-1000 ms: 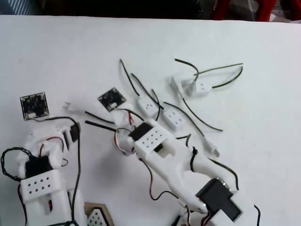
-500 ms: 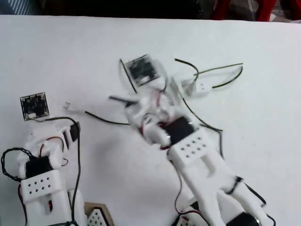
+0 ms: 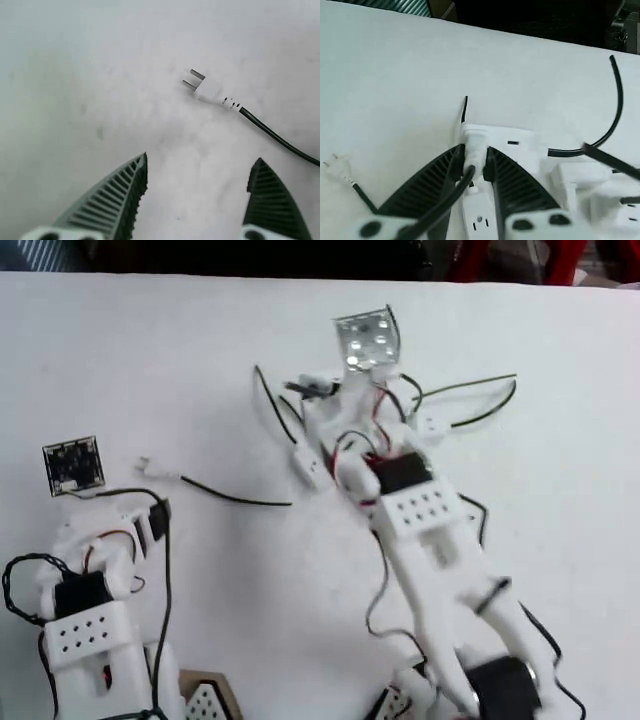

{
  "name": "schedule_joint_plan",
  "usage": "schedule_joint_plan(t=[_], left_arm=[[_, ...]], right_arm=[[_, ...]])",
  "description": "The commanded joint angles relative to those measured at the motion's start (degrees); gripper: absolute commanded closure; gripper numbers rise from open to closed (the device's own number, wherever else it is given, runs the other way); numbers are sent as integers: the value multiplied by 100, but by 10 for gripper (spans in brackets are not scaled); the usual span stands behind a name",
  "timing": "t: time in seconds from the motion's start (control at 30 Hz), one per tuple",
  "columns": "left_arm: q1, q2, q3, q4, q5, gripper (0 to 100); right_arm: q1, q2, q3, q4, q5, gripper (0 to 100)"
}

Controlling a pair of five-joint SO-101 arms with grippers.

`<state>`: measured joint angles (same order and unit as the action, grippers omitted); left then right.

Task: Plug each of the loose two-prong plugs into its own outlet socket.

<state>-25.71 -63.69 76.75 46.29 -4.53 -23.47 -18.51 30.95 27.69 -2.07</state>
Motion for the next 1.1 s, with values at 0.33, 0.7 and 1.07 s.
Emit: schedule_joint_plan(t=[0.33, 0.7, 1.07], left_arm=[[-13, -127, 53, -167, 35, 684], [-13, -127, 53, -167, 35, 684], [-13, -127, 53, -167, 35, 684]], right_arm=[[268, 3240, -2673, -549, 9, 895], [356, 2932, -3736, 2088, 35, 812], [989, 1121, -3719, 4971, 44, 812]])
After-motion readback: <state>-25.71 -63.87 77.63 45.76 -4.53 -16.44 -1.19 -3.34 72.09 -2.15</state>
